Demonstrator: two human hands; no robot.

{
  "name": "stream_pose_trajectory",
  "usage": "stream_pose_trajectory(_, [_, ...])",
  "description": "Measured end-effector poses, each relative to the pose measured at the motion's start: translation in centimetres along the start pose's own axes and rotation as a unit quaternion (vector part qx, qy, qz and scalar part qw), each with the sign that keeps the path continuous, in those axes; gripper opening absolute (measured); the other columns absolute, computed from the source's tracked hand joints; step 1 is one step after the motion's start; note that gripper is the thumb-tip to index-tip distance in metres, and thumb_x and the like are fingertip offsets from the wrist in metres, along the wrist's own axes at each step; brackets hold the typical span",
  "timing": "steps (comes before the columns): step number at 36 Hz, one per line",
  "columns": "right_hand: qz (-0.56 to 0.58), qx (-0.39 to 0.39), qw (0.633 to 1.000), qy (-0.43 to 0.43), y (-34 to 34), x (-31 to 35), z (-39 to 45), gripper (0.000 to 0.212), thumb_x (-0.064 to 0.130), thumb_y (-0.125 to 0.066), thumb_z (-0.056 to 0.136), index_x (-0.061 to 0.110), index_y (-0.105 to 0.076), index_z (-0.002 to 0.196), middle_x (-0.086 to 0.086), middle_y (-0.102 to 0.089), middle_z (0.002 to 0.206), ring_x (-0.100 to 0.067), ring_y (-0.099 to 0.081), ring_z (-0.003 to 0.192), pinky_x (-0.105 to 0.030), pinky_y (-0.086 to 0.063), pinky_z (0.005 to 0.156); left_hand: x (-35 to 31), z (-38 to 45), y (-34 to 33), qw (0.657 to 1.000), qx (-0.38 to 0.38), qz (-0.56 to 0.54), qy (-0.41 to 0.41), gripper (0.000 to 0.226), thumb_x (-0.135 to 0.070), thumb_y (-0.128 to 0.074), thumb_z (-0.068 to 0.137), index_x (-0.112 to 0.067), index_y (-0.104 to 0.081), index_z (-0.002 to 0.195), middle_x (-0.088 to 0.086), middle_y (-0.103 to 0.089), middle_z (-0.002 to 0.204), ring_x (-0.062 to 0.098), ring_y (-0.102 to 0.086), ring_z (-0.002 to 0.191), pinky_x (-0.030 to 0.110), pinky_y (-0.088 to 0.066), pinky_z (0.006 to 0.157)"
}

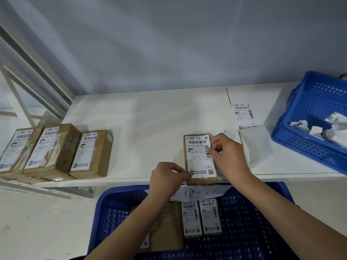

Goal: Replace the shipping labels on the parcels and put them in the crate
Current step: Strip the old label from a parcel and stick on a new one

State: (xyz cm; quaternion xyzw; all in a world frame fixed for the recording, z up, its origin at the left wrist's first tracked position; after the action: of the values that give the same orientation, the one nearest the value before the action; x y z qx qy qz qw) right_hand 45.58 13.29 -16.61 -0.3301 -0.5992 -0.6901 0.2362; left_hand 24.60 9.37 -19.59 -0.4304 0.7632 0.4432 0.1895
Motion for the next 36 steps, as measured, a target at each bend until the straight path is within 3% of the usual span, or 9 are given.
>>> stream_pose_trajectory(3, [-0.005,0.004,1.0,-0.002,-0.1,0.0,0.0,0.016,0.009,-0.077,0.086,0.012,-0.065,0.096,-0.001,-0.065,0.081,-0.012,-0.061,0.076,-0.006,-0.041,0.066,-0.1,0.0,0.0,1.0,0.0,-0.001,-0.001,0.015,-0.032,-0.085,0.08,-0.021,-0.076,0.082,-0.009,-0.073,0.084,0.012,-0.066,0.068,0.025,-0.052,0.059])
stream_pose_trajectory(8, [-0.004,0.004,1.0,0.0,0.0,0.1,0.0,0.015,0.009,-0.077,0.086,0.012,-0.065,0.096,-0.001,-0.065,0.081,-0.01,-0.06,0.074,-0.006,-0.042,0.064,0.3,-0.1,-0.1,1.0,0.001,0.002,-0.002,0.015,-0.03,-0.082,0.082,-0.02,-0.073,0.074,-0.007,-0.072,0.061,0.009,-0.06,0.056,0.022,-0.048,0.054])
stream_pose_trajectory(12, [-0.006,0.008,1.0,-0.002,-0.1,0.0,0.0,0.016,0.008,-0.077,0.086,0.012,-0.065,0.096,-0.001,-0.065,0.081,-0.012,-0.061,0.076,-0.016,-0.048,0.069,0.2,0.0,-0.1,1.0,0.002,0.012,-0.005,0.016,-0.032,-0.082,0.083,-0.021,-0.072,0.075,-0.006,-0.075,0.074,0.011,-0.065,0.066,0.024,-0.049,0.059])
stream_pose_trajectory(15, [-0.004,0.009,1.0,-0.004,-0.1,0.0,0.0,0.016,0.008,-0.076,0.087,0.014,-0.064,0.095,0.0,-0.065,0.081,-0.01,-0.06,0.076,-0.007,-0.041,0.065,0.0,-0.1,-0.1,1.0,0.001,0.014,-0.011,0.017,-0.032,-0.082,0.083,-0.022,-0.071,0.077,-0.004,-0.074,0.081,0.012,-0.066,0.069,0.024,-0.048,0.059])
stream_pose_trajectory(20, [-0.017,0.019,1.0,-0.001,-0.1,0.1,-0.1,0.016,0.008,-0.075,0.088,0.014,-0.065,0.098,0.002,-0.064,0.082,-0.005,-0.058,0.074,-0.003,-0.04,0.063,-0.1,-0.2,-0.2,0.999,-0.003,0.029,-0.014,0.018,-0.035,-0.081,0.084,-0.024,-0.07,0.077,-0.008,-0.071,0.078,0.01,-0.063,0.067,0.023,-0.045,0.057])
stream_pose_trajectory(26, [-0.012,0.041,0.999,-0.016,0.0,0.1,-0.3,0.02,0.011,-0.077,0.086,0.013,-0.063,0.1,0.0,-0.063,0.084,-0.013,-0.061,0.079,-0.009,-0.041,0.066,0.1,0.0,-0.1,1.0,-0.002,0.018,-0.007,0.017,-0.035,-0.083,0.082,-0.024,-0.07,0.081,-0.005,-0.072,0.084,0.012,-0.065,0.069,0.025,-0.05,0.057])
stream_pose_trajectory(31, [0.022,0.063,0.996,-0.052,0.3,-0.6,-1.1,0.025,0.015,-0.081,0.083,0.012,-0.061,0.098,0.009,-0.062,0.082,0.002,-0.057,0.075,-0.005,-0.04,0.063,0.2,0.1,-0.3,1.0,0.009,-0.023,0.004,0.021,-0.026,-0.085,0.08,-0.021,-0.071,0.095,-0.002,-0.076,0.093,0.014,-0.068,0.071,0.03,-0.06,0.066])
stream_pose_trajectory(36, [0.029,0.104,0.991,-0.074,0.0,-1.0,-2.3,0.031,0.022,-0.081,0.084,0.018,-0.058,0.105,0.009,-0.065,0.084,0.004,-0.059,0.08,-0.005,-0.04,0.062,0.5,0.1,-0.6,0.998,0.015,-0.065,0.015,0.025,-0.018,-0.084,0.078,-0.018,-0.07,0.099,0.001,-0.077,0.095,0.017,-0.073,0.078,0.033,-0.063,0.072])
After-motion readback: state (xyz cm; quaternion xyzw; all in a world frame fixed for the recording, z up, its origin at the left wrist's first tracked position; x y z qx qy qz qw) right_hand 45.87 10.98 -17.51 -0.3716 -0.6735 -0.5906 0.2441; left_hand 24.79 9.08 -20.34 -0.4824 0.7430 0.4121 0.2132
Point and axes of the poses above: each hand's wrist, its own z-axis towards the middle knuckle, its own y-axis out of the back of the hand, x = y × z, the point moved 9 cm from there along z, towards the middle knuckle
